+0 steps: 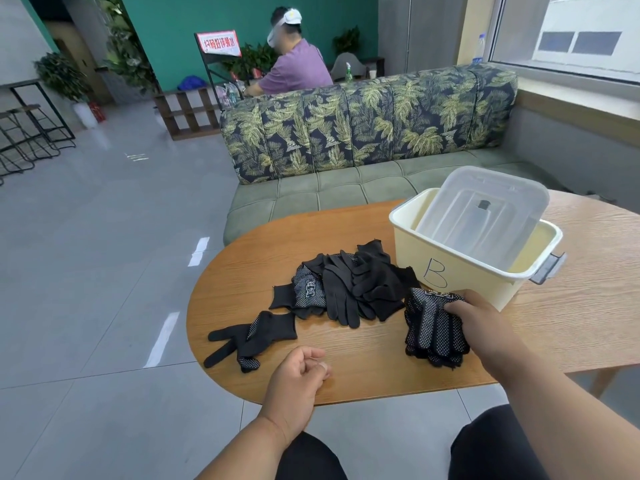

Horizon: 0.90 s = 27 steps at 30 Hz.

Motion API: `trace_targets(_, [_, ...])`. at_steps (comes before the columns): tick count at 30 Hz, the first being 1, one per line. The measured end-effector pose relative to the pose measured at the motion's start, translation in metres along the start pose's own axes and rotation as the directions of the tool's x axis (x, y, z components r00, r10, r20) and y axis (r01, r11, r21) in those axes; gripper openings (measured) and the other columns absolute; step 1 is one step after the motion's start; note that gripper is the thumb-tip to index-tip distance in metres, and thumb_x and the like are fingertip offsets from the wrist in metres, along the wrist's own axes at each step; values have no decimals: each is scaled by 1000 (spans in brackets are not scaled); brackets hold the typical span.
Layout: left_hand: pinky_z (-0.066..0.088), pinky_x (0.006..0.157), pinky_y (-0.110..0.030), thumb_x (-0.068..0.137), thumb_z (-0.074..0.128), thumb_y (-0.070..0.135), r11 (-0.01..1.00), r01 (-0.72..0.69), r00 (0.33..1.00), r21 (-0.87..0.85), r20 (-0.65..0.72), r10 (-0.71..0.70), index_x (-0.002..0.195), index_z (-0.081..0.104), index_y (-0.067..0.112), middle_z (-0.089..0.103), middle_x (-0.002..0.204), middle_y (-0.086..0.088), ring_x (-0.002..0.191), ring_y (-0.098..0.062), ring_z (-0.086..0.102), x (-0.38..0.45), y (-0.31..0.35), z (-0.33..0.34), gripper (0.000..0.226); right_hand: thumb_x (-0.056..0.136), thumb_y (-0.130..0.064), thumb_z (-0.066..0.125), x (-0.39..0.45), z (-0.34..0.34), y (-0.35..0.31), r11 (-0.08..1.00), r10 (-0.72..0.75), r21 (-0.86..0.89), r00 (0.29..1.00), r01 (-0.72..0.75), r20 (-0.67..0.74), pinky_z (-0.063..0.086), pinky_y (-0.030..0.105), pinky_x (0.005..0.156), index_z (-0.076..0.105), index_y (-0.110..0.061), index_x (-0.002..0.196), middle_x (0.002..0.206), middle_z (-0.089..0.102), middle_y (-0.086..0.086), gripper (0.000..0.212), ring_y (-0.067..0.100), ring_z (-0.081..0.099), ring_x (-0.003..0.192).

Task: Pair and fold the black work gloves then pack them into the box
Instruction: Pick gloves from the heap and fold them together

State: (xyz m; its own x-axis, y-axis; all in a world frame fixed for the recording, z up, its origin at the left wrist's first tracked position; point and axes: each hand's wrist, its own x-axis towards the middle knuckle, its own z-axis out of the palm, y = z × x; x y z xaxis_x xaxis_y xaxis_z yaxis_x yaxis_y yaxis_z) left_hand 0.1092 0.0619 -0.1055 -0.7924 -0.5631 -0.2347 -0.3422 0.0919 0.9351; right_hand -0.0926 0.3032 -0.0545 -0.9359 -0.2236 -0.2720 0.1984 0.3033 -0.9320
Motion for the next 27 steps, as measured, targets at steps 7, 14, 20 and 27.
trace_targets(7, [56, 94, -35, 97, 64, 14, 1000, -2, 1000, -3, -2, 2, 109, 67, 22, 77, 91, -2, 94, -9, 73, 0, -1, 0, 14, 88, -14, 55, 4, 0, 6, 988, 61, 143, 997, -53, -51, 47, 47, 82, 74, -13, 94, 105, 71, 22, 19, 42, 66, 105])
trace_targets(14, [56, 97, -40, 94, 64, 17, 1000, -6, 1000, 26, -2, 6, 107, 68, 26, 77, 91, 0, 95, -14, 73, 2, -4, 0, 16, 86, -20, 56, 8, 3, 9, 977, 121, 186, 990, -105, -72, 45, 48, 79, 73, -18, 78, 96, 68, 20, 19, 36, 63, 92])
trace_targets(20, [56, 96, -40, 91, 66, 23, 999, -12, 1000, 49, -5, 12, 105, 68, 29, 76, 92, -1, 95, -15, 71, 1, -3, -1, 16, 98, -16, 49, 8, 9, 2, 996, 83, 22, 996, -83, -38, 48, 41, 77, 68, -20, 103, 106, 67, 13, 20, 31, 61, 100])
trace_targets(27, [57, 95, -41, 90, 66, 27, 997, -20, 1000, 69, -7, 20, 104, 68, 33, 75, 93, 0, 96, -17, 70, -1, -3, -2, 15, 96, -32, 55, 1, 14, -2, 947, -117, -308, 989, 85, -88, 50, 39, 87, 64, -31, 122, 112, 68, -4, 28, 19, 60, 99])
